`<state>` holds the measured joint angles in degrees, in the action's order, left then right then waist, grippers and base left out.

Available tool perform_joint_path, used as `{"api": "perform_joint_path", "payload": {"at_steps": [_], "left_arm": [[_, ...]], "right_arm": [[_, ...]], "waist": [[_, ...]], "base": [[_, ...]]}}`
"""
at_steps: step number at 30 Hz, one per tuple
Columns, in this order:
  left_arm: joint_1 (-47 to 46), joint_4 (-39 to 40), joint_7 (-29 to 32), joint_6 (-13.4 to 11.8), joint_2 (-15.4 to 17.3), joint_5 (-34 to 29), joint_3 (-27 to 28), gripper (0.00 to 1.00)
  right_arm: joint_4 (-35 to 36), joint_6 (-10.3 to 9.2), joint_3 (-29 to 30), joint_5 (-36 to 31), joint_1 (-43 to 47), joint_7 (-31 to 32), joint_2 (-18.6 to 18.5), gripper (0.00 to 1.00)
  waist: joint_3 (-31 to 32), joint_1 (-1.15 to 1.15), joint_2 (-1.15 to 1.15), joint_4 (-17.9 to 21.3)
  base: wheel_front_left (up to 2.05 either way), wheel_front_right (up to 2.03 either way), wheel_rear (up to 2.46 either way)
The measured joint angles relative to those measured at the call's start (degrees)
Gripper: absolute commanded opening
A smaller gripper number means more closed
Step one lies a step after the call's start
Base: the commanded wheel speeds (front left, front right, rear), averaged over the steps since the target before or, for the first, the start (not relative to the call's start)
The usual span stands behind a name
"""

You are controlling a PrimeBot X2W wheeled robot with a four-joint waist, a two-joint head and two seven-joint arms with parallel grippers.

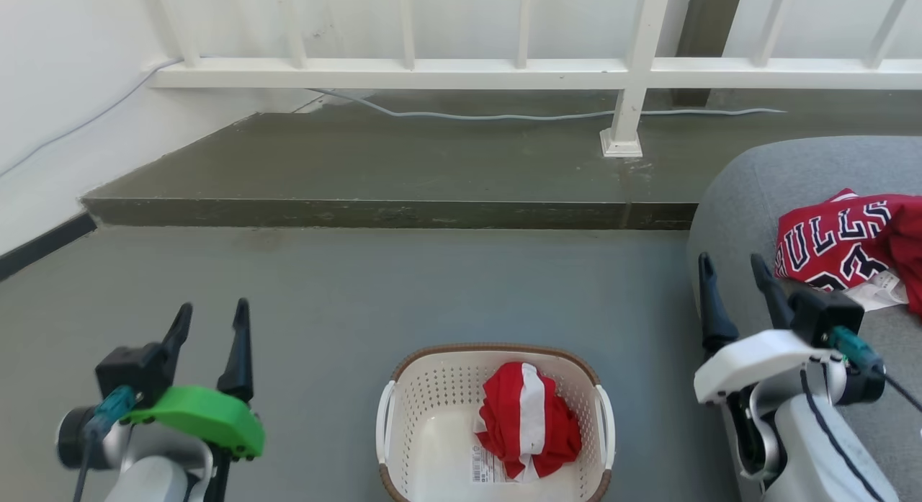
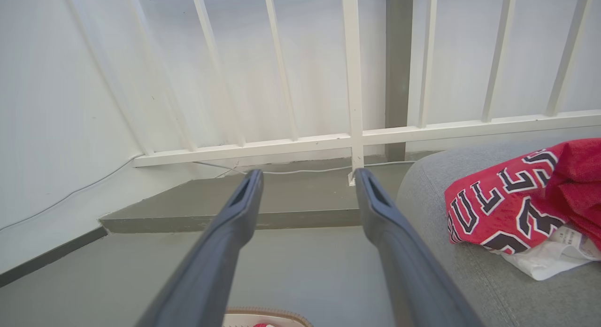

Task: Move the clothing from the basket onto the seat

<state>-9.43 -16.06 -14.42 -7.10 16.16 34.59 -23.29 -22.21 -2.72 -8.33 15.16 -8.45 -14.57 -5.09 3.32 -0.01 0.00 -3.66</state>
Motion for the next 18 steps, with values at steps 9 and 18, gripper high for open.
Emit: {"api": "perform_joint_path", "payload": {"at_steps": [9,18], "left_arm": [[5.7,3.3,0.0,0.0,-0.7,-2.3,3.6,1.0],[9.3,5.7,0.0,0.0,-1.3,-4.2,4.3,1.0]], "right_arm": [[5.5,-1.62,0.3,0.0,6.0,0.0,0.5,1.0],[9.0,-2.74,0.8,0.0,10.4,0.1,1.0,1.0]], "waist": [[0.1,0.0,0.0,1.3],[-0.2,0.0,0.0,2.0]], "base": [[0.0,0.0,0.0],[0.0,0.0,0.0]]}}
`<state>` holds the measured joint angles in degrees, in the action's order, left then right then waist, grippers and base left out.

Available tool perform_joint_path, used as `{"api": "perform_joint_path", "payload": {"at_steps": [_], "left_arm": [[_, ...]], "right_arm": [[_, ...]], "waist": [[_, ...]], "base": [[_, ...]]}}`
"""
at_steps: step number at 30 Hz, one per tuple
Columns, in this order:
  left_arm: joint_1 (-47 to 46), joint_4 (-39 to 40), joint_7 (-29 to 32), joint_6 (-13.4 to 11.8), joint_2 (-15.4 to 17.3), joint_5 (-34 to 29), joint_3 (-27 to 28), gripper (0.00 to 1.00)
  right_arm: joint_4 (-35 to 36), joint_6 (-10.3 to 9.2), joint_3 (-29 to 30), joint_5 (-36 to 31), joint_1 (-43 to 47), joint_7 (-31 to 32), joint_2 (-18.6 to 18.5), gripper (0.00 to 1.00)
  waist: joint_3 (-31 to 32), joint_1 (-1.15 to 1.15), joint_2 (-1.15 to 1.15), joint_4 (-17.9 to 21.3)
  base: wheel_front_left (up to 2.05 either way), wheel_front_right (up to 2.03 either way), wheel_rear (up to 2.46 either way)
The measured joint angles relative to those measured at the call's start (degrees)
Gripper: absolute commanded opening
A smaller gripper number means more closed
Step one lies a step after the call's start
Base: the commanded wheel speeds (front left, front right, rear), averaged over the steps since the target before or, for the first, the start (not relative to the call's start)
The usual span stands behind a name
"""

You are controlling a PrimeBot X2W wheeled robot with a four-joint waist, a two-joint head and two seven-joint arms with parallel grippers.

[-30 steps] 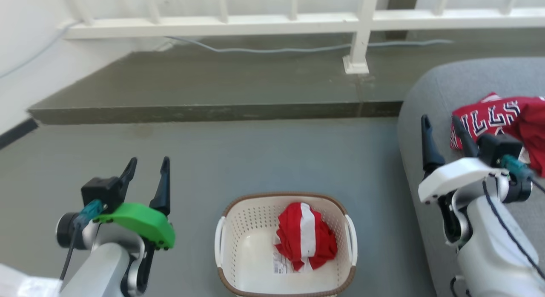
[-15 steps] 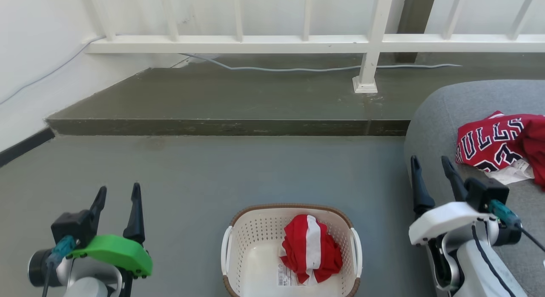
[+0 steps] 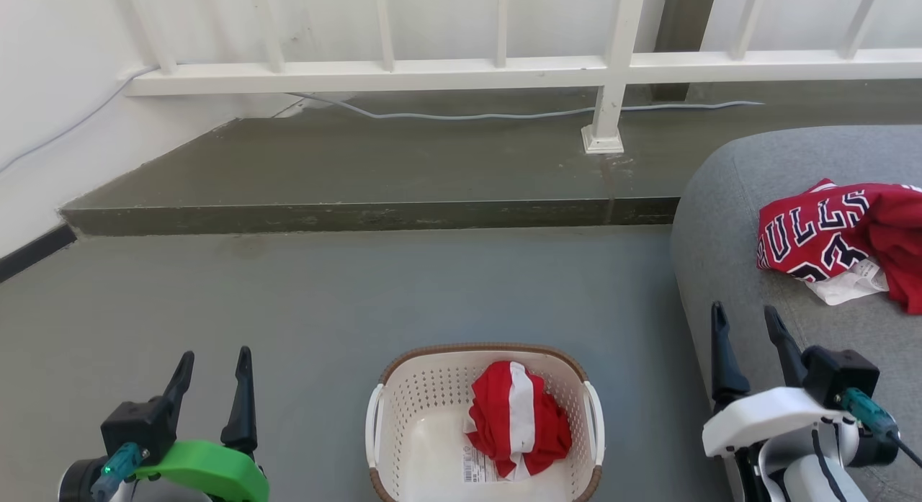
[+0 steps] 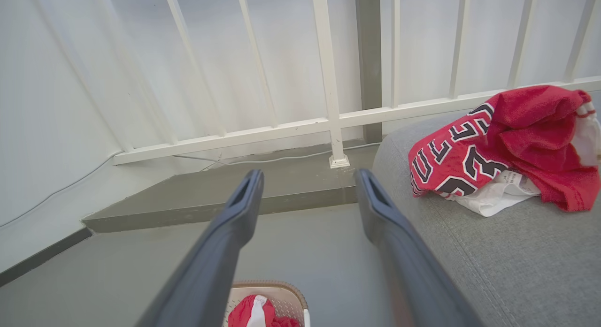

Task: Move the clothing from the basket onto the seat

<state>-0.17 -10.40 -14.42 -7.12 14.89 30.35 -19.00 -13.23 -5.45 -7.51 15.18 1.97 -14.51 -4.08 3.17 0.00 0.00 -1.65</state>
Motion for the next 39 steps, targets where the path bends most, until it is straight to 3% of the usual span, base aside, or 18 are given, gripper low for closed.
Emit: {"api": "perform_joint_path", "payload": {"at_steps": [39], "left_arm": [[4.1,5.2,0.0,0.0,-1.2,-3.1,2.0,1.0]], "right_arm": [[10.7,-1.19,0.5,0.0,5.7,4.0,0.5,1.0]], "waist": [[-1.3,0.0,0.0,0.7]], "base": [[0.0,0.0,0.0]]}}
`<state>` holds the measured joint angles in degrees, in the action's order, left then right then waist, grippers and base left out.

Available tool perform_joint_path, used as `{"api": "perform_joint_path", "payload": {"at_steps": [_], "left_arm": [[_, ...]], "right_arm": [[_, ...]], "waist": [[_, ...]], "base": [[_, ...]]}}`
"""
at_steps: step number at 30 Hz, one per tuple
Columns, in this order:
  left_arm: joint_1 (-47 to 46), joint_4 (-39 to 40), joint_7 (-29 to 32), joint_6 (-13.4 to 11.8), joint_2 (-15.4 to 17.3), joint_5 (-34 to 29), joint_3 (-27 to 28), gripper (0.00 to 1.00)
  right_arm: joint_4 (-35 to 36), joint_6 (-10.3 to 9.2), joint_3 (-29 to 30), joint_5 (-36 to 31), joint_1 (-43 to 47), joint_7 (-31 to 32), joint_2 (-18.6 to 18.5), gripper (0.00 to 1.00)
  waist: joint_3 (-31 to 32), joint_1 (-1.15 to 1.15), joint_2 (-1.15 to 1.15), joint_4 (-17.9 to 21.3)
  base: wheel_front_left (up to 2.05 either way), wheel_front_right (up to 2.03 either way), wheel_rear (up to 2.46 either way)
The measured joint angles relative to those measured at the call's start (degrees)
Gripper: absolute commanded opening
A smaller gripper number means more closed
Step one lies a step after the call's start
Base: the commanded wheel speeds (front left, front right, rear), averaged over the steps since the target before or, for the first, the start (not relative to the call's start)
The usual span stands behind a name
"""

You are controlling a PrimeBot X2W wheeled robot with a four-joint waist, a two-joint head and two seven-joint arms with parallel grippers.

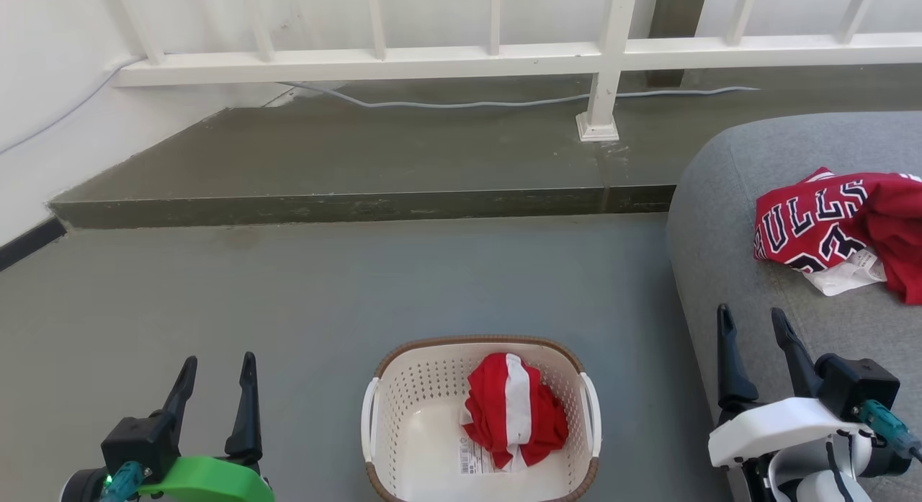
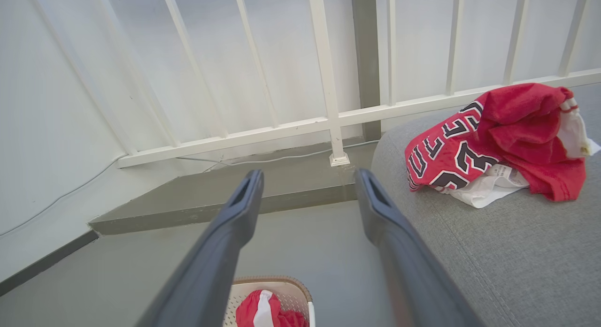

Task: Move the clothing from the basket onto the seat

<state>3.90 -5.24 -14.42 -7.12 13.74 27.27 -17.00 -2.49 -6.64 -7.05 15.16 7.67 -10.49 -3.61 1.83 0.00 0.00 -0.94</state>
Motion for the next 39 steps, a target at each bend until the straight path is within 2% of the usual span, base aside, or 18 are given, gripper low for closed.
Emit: {"api": "perform_joint_path", "payload": {"at_steps": [14,24,28,39], "left_arm": [[1.1,1.4,0.3,0.0,-0.2,-0.5,0.5,1.0],[0.7,3.6,2.7,0.0,0.1,-1.3,-0.3,1.0],[-2.0,3.7,4.3,0.1,0.5,-1.6,-1.6,1.0],[-11.7,1.3,8.4,2.6,0.1,-4.4,-5.7,1.0]], "right_arm": [[2.5,-0.02,0.5,-0.6,0.9,1.0,0.0,1.0],[6.1,-0.04,1.5,-1.1,-1.5,1.2,-0.4,1.0],[7.3,-0.04,1.8,-1.3,-4.4,1.2,-0.6,1.0],[9.2,-0.11,2.7,-1.6,-12.4,1.2,-1.1,1.0]], "waist": [[-1.2,0.0,0.0,0.3],[-5.6,0.0,0.0,0.7],[-8.2,0.0,0.0,1.0],[-16.5,0.01,0.0,2.8]], "base": [[0.0,0.0,0.0],[0.0,0.0,0.0],[0.0,0.0,0.0],[0.0,0.0,0.0]]}}
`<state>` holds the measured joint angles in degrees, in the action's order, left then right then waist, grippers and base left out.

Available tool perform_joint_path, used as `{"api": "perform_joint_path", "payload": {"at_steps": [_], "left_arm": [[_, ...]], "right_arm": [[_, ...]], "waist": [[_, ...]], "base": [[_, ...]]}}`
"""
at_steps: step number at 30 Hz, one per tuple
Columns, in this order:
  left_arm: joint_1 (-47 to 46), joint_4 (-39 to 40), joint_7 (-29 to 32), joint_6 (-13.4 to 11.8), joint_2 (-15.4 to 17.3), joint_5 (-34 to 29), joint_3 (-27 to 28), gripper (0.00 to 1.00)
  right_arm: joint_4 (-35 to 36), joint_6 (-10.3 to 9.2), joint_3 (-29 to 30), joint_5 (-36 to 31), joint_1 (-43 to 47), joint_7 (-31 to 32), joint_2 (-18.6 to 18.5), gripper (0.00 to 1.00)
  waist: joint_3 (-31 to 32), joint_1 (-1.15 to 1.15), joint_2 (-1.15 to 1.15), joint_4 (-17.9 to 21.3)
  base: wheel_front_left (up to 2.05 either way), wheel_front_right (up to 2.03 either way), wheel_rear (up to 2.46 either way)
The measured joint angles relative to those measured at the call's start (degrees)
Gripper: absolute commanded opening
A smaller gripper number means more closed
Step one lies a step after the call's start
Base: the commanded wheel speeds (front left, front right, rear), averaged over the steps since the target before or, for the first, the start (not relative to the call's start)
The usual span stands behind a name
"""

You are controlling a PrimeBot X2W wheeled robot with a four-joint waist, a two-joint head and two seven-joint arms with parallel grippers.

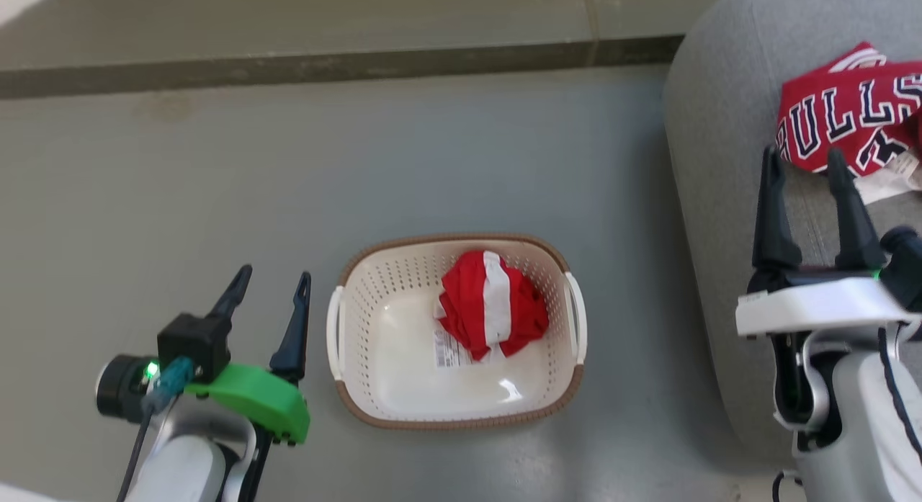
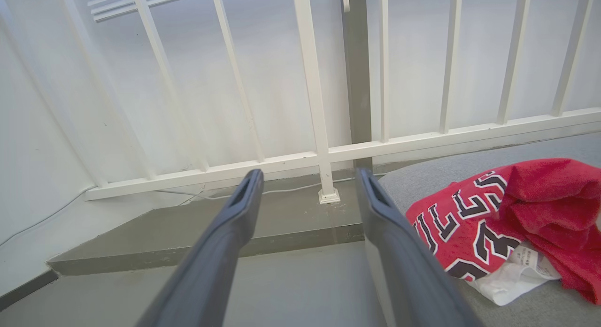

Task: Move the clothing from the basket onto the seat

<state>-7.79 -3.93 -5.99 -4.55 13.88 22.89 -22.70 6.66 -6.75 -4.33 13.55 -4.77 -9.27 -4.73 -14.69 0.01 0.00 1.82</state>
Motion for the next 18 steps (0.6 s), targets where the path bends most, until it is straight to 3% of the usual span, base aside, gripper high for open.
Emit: {"api": "perform_joint_path", "payload": {"at_steps": [18], "left_arm": [[-16.7,-8.8,6.1,3.5,-2.5,-3.3,-4.5,1.0]], "right_arm": [[2.5,0.01,-0.2,0.2,-16.7,0.0,0.2,1.0]], "waist": [[-14.5,0.01,0.0,5.0]], "base": [[0.0,0.0,0.0]]}}
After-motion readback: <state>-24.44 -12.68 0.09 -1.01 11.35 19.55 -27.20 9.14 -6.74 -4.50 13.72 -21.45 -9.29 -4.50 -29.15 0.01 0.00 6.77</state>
